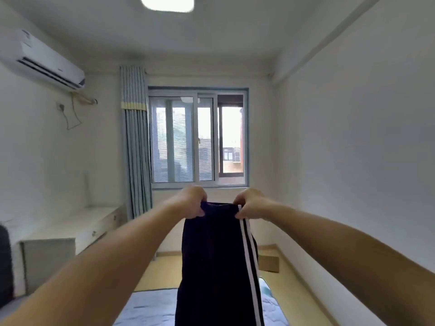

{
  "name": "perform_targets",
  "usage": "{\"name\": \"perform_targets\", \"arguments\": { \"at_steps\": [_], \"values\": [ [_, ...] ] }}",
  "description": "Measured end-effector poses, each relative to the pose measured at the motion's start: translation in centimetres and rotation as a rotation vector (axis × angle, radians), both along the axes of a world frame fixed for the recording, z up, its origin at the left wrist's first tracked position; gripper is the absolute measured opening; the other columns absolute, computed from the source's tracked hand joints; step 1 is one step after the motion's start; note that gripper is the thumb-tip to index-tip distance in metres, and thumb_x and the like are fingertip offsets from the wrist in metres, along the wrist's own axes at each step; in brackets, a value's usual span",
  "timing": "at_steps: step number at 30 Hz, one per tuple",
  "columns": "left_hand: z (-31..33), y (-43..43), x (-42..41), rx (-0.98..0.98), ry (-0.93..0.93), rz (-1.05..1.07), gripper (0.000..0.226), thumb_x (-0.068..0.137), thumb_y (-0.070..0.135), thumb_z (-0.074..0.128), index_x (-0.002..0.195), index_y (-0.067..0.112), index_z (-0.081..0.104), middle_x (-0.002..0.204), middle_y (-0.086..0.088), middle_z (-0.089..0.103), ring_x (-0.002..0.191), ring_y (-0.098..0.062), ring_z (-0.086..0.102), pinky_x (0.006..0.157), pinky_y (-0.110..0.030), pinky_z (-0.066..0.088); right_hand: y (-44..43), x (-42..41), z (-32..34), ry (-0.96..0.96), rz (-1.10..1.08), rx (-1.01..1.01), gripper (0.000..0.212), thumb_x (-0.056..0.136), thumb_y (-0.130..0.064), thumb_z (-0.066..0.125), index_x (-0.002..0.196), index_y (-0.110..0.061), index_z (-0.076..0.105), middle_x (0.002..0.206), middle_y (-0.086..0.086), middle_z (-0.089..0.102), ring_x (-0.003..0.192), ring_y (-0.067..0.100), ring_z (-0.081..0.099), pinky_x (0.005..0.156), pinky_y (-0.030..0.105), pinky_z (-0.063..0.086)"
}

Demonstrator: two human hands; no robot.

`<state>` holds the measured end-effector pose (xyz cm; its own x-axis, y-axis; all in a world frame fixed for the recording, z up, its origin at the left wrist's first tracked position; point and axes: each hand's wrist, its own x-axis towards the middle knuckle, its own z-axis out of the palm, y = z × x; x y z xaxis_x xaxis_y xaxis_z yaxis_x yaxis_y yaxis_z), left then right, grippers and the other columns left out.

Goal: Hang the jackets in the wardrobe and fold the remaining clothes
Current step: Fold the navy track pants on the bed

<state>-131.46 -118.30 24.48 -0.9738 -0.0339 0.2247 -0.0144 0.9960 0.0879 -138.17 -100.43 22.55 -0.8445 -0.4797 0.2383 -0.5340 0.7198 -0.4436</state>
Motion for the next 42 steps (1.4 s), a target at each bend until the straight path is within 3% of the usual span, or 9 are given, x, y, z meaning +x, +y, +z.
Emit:
{"name": "perform_targets", "arguments": {
  "at_steps": [6,12,16,22,27,31,35,39,42],
  "values": [
    [3.9,-2.8,-1.4,-0.076,0.459,-0.033,0.006,0.091,0.008,0.059,0.096,0.006,0.059,0.094,-0.007,0.060,0.084,-0.023,0.058,0.070,-0.032,0.045,-2.5,-1.9,4.4,0.450,0.029,-0.169,0.019,0.089,-0.002,0.061,0.106,-0.010,0.061,0.098,0.002,0.060,0.091,0.019,0.059,0.077,0.025,0.045],
    [1.9,-3.7,1.0,-0.076,0.594,-0.174,0.011,0.091,0.012,0.061,0.099,0.006,0.057,0.094,-0.007,0.060,0.082,-0.026,0.059,0.072,-0.039,0.051,-1.8,0.1,3.5,0.589,0.097,-0.118,0.014,0.089,-0.002,0.061,0.100,-0.010,0.059,0.091,0.000,0.057,0.082,0.016,0.057,0.072,0.021,0.045],
    [-4.7,-4.4,2.5,-0.020,0.508,-0.243,0.013,0.089,0.011,0.062,0.100,0.004,0.058,0.094,-0.009,0.063,0.082,-0.027,0.061,0.072,-0.034,0.049,-1.3,1.4,-2.2,0.517,0.160,0.029,0.015,0.087,-0.007,0.065,0.101,-0.011,0.059,0.092,0.000,0.059,0.081,0.016,0.057,0.071,0.024,0.047],
    [-19.8,-3.3,7.1,0.091,0.302,-0.271,0.014,0.085,0.010,0.064,0.095,0.008,0.056,0.093,-0.008,0.060,0.079,-0.033,0.060,0.067,-0.043,0.049,0.6,6.2,-16.0,0.285,0.202,0.172,0.016,0.078,-0.013,0.064,0.089,-0.016,0.052,0.089,-0.001,0.055,0.078,0.021,0.052,0.070,0.033,0.046],
    [-34.2,0.9,15.7,0.216,0.032,-0.245,0.009,0.086,0.006,0.060,0.093,0.007,0.054,0.094,-0.008,0.059,0.083,-0.031,0.058,0.070,-0.044,0.048,4.2,14.7,-30.6,-0.019,0.226,0.313,0.023,0.079,-0.015,0.062,0.085,-0.021,0.040,0.098,0.006,0.056,0.087,0.028,0.054,0.068,0.034,0.039],
    [-42.9,5.5,25.5,0.321,-0.142,-0.158,0.007,0.090,0.007,0.054,0.097,0.010,0.054,0.097,-0.007,0.057,0.085,-0.029,0.056,0.070,-0.038,0.041,8.4,23.9,-40.2,-0.174,0.304,0.357,0.019,0.081,-0.022,0.063,0.092,-0.014,0.049,0.103,0.010,0.057,0.091,0.033,0.055,0.064,0.031,0.029],
    [-47.2,9.6,34.4,0.483,-0.314,-0.049,0.010,0.087,0.005,0.053,0.091,0.015,0.055,0.091,-0.001,0.058,0.083,-0.022,0.056,0.073,-0.038,0.047,12.8,31.8,-44.6,-0.303,0.390,0.326,0.017,0.072,-0.019,0.061,0.085,-0.015,0.052,0.088,0.006,0.058,0.081,0.028,0.055,0.061,0.032,0.034],
    [-47.8,11.1,39.1,0.647,-0.474,-0.107,0.018,0.084,0.008,0.061,0.094,0.022,0.059,0.084,0.014,0.060,0.079,-0.003,0.057,0.074,-0.024,0.046,16.1,35.9,-45.3,-0.480,0.419,0.235,0.016,0.070,-0.016,0.063,0.086,-0.019,0.058,0.070,-0.015,0.048,0.067,0.009,0.048,0.057,0.014,0.033],
    [-48.6,10.7,39.0,0.819,-0.527,-0.053,0.021,0.082,0.017,0.062,0.096,0.032,0.056,0.088,0.011,0.064,0.076,-0.004,0.058,0.073,-0.025,0.048,16.7,35.7,-45.4,-0.580,0.370,0.198,0.017,0.073,-0.014,0.064,0.088,-0.022,0.060,0.068,-0.015,0.049,0.061,0.000,0.045,0.059,0.011,0.035]
  ]
}}
